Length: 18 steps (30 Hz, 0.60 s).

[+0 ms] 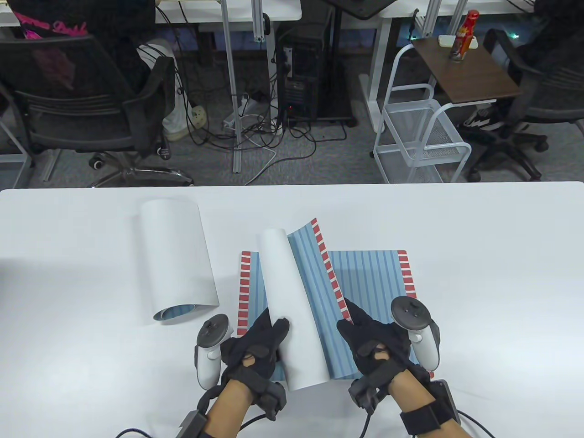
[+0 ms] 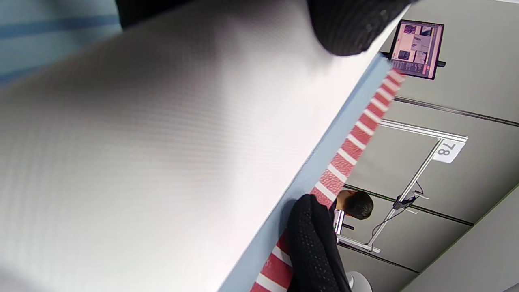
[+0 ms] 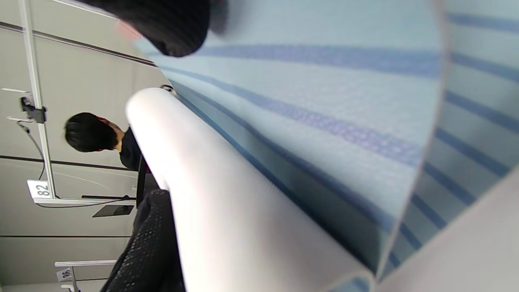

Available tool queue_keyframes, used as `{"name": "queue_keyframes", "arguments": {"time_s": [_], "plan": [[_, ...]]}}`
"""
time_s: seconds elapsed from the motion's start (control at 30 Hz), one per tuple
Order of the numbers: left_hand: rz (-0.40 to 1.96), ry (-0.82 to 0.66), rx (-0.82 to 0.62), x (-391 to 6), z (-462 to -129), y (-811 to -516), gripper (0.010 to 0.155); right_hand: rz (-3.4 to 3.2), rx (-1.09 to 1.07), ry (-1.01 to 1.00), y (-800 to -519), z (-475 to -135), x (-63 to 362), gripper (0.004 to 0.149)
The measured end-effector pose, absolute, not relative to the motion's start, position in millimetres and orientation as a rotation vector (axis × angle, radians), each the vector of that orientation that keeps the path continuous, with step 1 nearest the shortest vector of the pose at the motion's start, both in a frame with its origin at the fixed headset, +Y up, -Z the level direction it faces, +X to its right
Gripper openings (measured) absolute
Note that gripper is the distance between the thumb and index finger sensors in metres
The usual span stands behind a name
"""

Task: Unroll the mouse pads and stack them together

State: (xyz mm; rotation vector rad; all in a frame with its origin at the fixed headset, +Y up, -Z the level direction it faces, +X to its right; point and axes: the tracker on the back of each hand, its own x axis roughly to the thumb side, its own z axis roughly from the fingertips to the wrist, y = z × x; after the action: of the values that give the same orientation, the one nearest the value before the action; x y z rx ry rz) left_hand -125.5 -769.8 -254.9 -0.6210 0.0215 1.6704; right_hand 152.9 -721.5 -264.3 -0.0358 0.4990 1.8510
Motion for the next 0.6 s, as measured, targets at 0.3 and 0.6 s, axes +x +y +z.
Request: {"name": "queue_keyframes", "arguments": {"time_s": [0.3,0.6], "plan": [[1.817,-0.023,-0.717,-121,-254,-780,0.091,1.980,0.107,0.362,-690,-260,145,0.051],[1.835,0.017,-0.739,-123,-254,-786,0.091,2.087,0.225,0.276,-663,-253,140,0.050]]}}
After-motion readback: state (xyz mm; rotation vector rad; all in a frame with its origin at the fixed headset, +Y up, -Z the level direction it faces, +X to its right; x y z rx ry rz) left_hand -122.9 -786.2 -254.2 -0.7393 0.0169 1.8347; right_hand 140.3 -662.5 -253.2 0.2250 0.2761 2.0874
